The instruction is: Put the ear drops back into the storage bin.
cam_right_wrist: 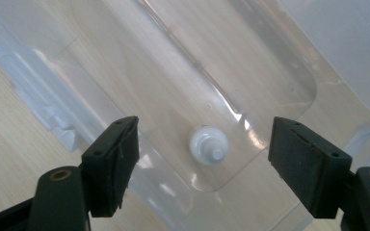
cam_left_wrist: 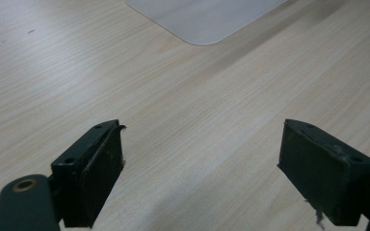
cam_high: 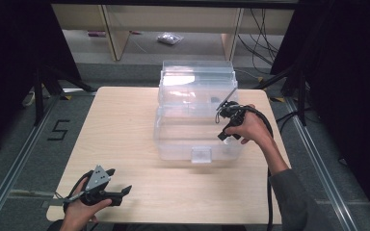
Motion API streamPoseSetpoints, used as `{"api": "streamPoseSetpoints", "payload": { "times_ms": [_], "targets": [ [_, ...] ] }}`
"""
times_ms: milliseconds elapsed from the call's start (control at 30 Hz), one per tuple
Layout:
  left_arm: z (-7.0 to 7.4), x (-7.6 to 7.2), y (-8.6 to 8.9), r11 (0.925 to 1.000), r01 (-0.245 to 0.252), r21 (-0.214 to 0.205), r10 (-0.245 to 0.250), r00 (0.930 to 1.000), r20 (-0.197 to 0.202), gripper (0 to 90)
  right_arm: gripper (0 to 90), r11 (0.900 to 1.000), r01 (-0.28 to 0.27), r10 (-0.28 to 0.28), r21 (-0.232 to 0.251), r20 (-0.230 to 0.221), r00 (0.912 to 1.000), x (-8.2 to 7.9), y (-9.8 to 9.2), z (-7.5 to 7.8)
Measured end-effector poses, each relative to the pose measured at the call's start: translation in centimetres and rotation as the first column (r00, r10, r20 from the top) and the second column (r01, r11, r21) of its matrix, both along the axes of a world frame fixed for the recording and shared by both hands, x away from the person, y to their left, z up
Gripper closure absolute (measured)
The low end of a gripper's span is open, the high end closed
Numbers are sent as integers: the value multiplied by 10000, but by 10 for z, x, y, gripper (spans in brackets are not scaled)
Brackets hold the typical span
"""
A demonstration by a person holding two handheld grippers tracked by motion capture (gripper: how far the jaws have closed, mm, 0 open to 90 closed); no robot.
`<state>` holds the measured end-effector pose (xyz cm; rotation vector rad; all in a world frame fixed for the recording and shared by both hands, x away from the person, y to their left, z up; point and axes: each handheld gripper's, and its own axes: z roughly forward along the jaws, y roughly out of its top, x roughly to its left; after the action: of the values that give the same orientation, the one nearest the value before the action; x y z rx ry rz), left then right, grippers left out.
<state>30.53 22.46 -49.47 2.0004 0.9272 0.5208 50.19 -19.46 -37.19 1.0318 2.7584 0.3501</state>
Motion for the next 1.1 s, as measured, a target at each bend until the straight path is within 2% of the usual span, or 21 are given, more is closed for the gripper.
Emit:
{"api": "streamPoseSetpoints", "payload": {
  "times_ms": [33,367,433,700,867,1100],
  "targets": [
    [0,0,0,10000,-21,-59,21,10000,7,152,254,9995,155,-154,277,-31,9999,-4,0,3],
    [0,0,-1,9999,-45,-93,45,10000,4,152,254,9981,-16,0,623,247,9997,-17,-1,10],
    [-1,0,-1,9999,-46,-100,46,10000,6,152,254,9977,-196,173,646,351,9992,-18,-2,11],
    [0,0,0,10000,-32,-72,32,10000,4,152,250,9972,-314,285,680,442,9986,-24,0,14],
    [0,0,0,10000,-15,-9,15,10000,2,152,250,9969,-462,425,639,577,9974,-32,2,16],
    [0,0,0,10000,-29,-56,29,10000,8,152,248,9945,-618,560,842,703,9960,-43,1,15]
  ]
}}
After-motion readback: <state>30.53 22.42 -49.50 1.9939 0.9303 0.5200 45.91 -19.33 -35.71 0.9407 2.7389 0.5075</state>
